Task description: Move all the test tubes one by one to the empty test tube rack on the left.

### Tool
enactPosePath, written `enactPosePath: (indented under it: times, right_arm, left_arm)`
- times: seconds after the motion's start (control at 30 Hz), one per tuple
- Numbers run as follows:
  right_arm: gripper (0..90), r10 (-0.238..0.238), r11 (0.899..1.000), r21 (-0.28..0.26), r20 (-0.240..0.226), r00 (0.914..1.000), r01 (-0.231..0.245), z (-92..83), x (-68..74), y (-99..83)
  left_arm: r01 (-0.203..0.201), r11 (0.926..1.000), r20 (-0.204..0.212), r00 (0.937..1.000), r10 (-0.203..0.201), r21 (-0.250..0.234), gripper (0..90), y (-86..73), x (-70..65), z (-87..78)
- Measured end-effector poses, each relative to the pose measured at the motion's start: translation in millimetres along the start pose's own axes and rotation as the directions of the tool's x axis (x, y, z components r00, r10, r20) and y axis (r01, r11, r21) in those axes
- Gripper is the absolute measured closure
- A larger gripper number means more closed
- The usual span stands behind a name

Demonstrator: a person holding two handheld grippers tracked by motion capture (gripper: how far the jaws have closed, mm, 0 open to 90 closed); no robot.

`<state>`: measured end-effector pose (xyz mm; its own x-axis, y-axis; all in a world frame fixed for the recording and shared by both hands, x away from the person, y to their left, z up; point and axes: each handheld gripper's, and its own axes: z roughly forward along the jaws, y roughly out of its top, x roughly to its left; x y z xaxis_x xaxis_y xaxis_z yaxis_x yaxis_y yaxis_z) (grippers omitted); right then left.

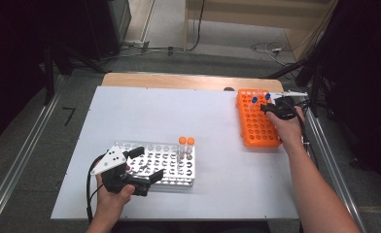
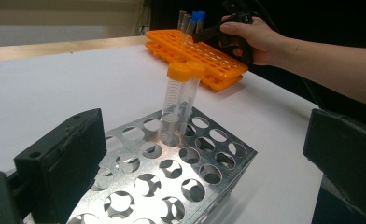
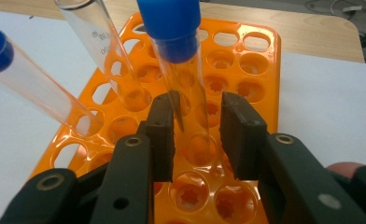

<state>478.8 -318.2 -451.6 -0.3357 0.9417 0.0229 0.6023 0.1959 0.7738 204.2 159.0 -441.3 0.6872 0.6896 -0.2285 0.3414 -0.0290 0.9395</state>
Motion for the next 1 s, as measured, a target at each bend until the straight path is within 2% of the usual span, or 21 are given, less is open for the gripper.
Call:
enactPosePath:
  times: [0.07, 0.2, 0.3, 0.43, 0.67, 1.0]
  right_arm:
    - [67.1, -0.009, 1.000, -0.006, 0.017, 0.9998, 0.009, 0.2, 0.4, 0.4]
    - [73.1, -0.040, 0.999, 0.015, 0.029, 0.9988, 0.039, 1.7, 1.9, 0.5]
    - [73.7, -0.055, 0.998, 0.029, 0.027, 0.9981, 0.054, 2.8, 3.3, 0.9]
    - [74.1, -0.052, 0.999, 0.017, 0.021, 0.9985, 0.051, 1.9, 2.1, 0.8]
    - [74.4, -0.037, 0.998, -0.047, 0.000, 0.9993, 0.037, -11.1, -2.2, 3.6]
    - [74.4, -0.035, 0.989, -0.144, -0.032, 0.9989, 0.030, -47.1, -1.0, 4.3]
  left_arm:
    - [0.001, 1.0000, 0.001, 1.0000, -0.001, -0.002, 0.0, -0.2, -0.1, 0.7]
    - [0.000, 1.0000, 0.003, 1.0000, 0.000, 0.001, 0.0, 0.0, -0.9, 1.7]
    - [-0.002, 1.0000, 0.002, 1.0000, 0.002, 0.003, 0.0, 0.0, -1.5, 2.0]
    - [-0.004, 1.0000, 0.003, 1.0000, 0.004, 0.004, 0.0, 0.1, -1.9, 2.0]
    - [-0.005, 1.0000, 0.005, 1.0000, 0.005, 0.004, 0.0, 0.1, -1.6, 3.4]
    - [-0.014, 0.9999, 0.010, 0.9999, 0.014, -0.001, 0.0, 2.4, -4.5, 3.7]
